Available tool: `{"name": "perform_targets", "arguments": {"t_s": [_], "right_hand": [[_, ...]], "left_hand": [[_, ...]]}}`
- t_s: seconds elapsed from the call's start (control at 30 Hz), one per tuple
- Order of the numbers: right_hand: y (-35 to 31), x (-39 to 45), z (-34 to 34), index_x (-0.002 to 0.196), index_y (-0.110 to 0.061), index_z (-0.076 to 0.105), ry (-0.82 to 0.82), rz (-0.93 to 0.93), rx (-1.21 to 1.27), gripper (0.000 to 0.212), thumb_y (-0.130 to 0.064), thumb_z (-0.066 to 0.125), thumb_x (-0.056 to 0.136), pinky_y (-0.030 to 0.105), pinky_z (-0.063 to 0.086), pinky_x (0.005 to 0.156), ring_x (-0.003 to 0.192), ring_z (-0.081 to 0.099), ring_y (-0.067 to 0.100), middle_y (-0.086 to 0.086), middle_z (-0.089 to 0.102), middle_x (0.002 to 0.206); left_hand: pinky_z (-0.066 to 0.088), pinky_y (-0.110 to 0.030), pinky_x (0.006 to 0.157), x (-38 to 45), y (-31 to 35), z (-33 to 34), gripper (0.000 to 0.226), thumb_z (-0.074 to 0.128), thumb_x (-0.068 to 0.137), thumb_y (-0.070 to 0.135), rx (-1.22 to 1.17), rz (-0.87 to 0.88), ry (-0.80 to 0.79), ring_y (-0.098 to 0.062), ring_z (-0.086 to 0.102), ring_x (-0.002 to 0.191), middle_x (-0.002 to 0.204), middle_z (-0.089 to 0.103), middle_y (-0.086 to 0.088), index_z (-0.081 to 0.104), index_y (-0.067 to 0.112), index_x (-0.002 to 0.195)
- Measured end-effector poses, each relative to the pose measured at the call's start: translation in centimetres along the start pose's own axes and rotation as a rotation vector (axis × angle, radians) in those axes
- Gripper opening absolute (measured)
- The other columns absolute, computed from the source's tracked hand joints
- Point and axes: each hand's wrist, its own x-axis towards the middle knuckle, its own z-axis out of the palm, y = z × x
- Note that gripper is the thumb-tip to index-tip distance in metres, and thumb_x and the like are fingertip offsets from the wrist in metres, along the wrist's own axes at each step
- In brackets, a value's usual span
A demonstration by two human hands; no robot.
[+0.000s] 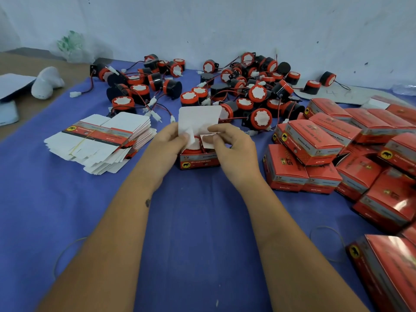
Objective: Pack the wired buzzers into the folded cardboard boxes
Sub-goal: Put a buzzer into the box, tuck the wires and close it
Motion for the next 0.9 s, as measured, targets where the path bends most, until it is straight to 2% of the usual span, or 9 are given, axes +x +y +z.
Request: {"name": "perform_targets", "arguments": {"t_s": [0.07, 0.17, 0.33, 0.43, 0.5, 0.57, 0.7, 0.8, 0.9], "right_hand": [[0.0, 0.2, 0.0, 0.117, -0.024, 0.054, 0.041, 0.019, 0.045, 0.034, -0.005, 0.063, 0.090, 0.010, 0.050, 0.075, 0.088, 0.065, -0.003, -0.010, 0.070, 0.095], [0.0, 0.3, -0.1, 0.129, -0.032, 0.042, 0.110, 0.044, 0.114, 0.060, -0.004, 0.071, 0.085, 0.006, 0.047, 0.064, 0.082, 0.063, 0.001, -0.007, 0.052, 0.113], [0.3, 0.1, -0.6, 0.104, -0.012, 0.071, -0.013, -0.066, -0.039, 0.026, 0.006, 0.060, 0.089, 0.017, 0.048, 0.082, 0.103, 0.057, 0.014, -0.002, 0.058, 0.112], [0.4, -0.1, -1.1, 0.106, -0.001, 0.071, -0.039, -0.003, 0.036, 0.036, 0.018, 0.045, 0.090, 0.018, 0.049, 0.090, 0.110, 0.056, 0.018, 0.005, 0.062, 0.115], [0.4, -0.2, -1.6, 0.108, 0.004, 0.069, -0.070, 0.054, 0.145, 0.041, 0.020, 0.039, 0.087, 0.018, 0.048, 0.093, 0.113, 0.056, 0.016, 0.007, 0.063, 0.116], [0.3, -0.3, -2.2, 0.106, -0.006, 0.072, -0.129, 0.106, 0.228, 0.037, 0.010, 0.044, 0.089, 0.020, 0.048, 0.092, 0.116, 0.056, 0.011, -0.001, 0.065, 0.116], [0.7, -0.5, -2.8, 0.116, -0.025, 0.067, -0.253, 0.027, -0.033, 0.028, -0.018, 0.069, 0.089, 0.022, 0.042, 0.098, 0.119, 0.050, 0.001, -0.016, 0.055, 0.126], [1.2, -0.3, -2.4, 0.119, -0.026, 0.066, -0.218, -0.025, -0.107, 0.038, -0.021, 0.076, 0.083, 0.017, 0.040, 0.101, 0.117, 0.049, -0.003, -0.016, 0.054, 0.123], [1.5, -0.1, -1.9, 0.117, -0.019, 0.069, -0.136, -0.090, -0.140, 0.037, -0.021, 0.078, 0.081, 0.001, 0.035, 0.090, 0.103, 0.048, -0.020, -0.016, 0.056, 0.112]], "left_hand": [[0.053, -0.028, 0.086, 0.4, 0.0, 0.4, 0.031, 0.052, 0.099, 0.010, 0.058, 0.040, 0.015, -0.009, 0.065, 0.104, 0.114, 0.068, 0.011, 0.057, 0.038, 0.111], [0.055, -0.031, 0.083, 0.0, -0.2, 0.6, 0.040, 0.056, 0.095, 0.004, 0.064, 0.120, 0.066, -0.011, 0.066, 0.102, 0.114, 0.069, 0.008, 0.057, 0.043, 0.105], [0.050, -0.010, 0.066, -0.2, -0.1, -0.1, 0.040, 0.064, 0.089, -0.001, 0.080, 0.192, 0.142, 0.003, 0.067, 0.085, 0.087, 0.070, 0.019, 0.070, 0.037, 0.081], [0.054, -0.019, 0.084, -0.2, -0.2, -1.8, 0.039, 0.050, 0.096, 0.000, 0.119, 0.129, -0.013, -0.005, 0.063, 0.111, 0.115, 0.070, 0.011, 0.075, 0.030, 0.097], [0.051, -0.026, 0.096, -0.4, -0.1, -2.6, 0.028, 0.055, 0.096, 0.016, 0.185, 0.112, -0.116, -0.008, 0.054, 0.124, 0.133, 0.061, 0.008, 0.070, 0.025, 0.117], [0.046, -0.027, 0.099, -0.7, 0.0, -2.7, 0.037, 0.067, 0.088, 0.037, 0.244, 0.091, -0.099, -0.007, 0.050, 0.126, 0.138, 0.055, 0.016, 0.067, 0.030, 0.124], [0.034, -0.014, 0.096, -0.9, -0.1, -2.4, 0.047, 0.075, 0.081, 0.037, 0.523, 0.269, -0.056, 0.003, 0.044, 0.124, 0.139, 0.053, 0.017, 0.066, 0.029, 0.126], [0.033, -0.005, 0.092, -0.9, -0.2, -2.1, 0.043, 0.076, 0.080, 0.035, 0.491, 0.275, -0.003, 0.008, 0.048, 0.117, 0.129, 0.060, 0.018, 0.068, 0.030, 0.122], [0.037, 0.000, 0.089, -1.0, -0.2, -1.7, 0.038, 0.075, 0.083, 0.029, 0.448, 0.272, 0.008, 0.013, 0.051, 0.113, 0.129, 0.061, 0.017, 0.070, 0.026, 0.120]]}}
